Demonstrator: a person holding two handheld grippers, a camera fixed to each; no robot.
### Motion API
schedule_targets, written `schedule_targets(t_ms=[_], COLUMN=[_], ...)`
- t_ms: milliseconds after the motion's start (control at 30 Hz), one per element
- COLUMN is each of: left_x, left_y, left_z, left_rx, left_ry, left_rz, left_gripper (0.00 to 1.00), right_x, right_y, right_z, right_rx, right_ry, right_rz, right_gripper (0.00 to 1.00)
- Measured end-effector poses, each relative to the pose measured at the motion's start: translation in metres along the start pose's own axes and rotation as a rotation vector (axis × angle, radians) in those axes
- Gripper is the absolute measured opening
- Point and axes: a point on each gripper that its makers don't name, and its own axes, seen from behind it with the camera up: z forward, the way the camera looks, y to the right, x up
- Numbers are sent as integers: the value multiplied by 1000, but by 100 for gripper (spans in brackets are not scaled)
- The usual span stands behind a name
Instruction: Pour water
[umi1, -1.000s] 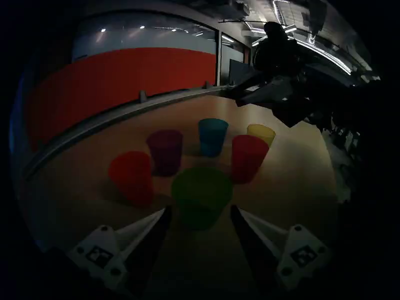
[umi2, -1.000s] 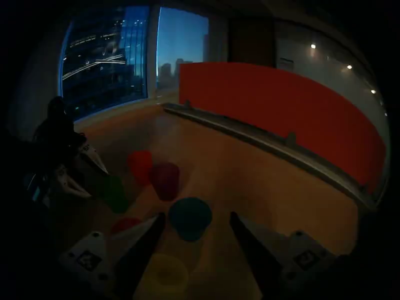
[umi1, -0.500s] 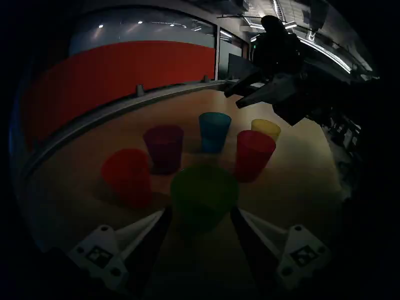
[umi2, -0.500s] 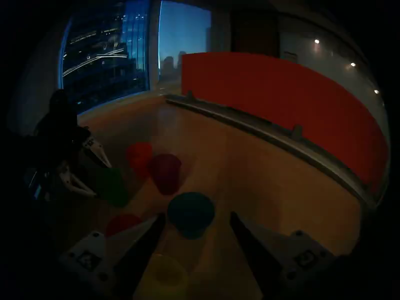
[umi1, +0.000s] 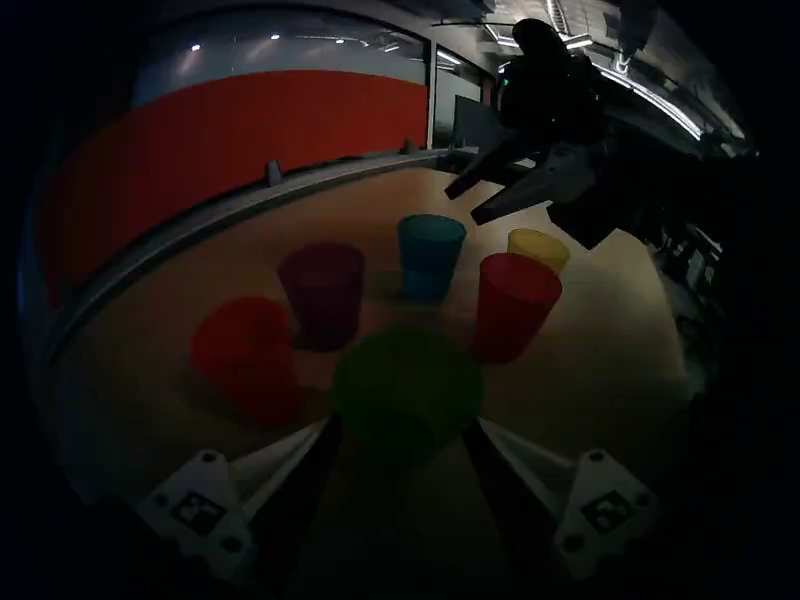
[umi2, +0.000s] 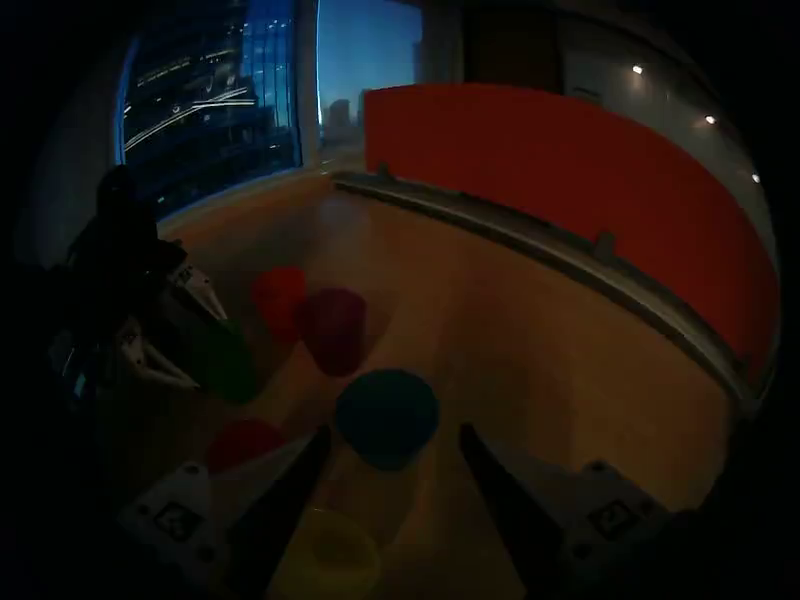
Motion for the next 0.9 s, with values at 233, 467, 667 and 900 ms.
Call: schedule_targets(t_ms=[233, 467, 667, 900], left_x=[5, 8, 8, 8], left_y=[-1, -1, 0, -3], left_z=[8, 14, 17, 19], left_rx=[-7, -16, -21, -12], left_ry=[-26, -53, -68, -73], left_rz=[30, 50, 60, 68], left_gripper=[85, 85, 85, 85], right_x=[-3, -6, -8, -9], right_y=[-2, -5, -6, -6], right_z=[4, 10, 16, 23], right_rx=[9, 21, 27, 29], right_ry=[-20, -44, -66, -92], right_rz=[-6, -14, -19, -20], right_gripper=[96, 96, 95, 95])
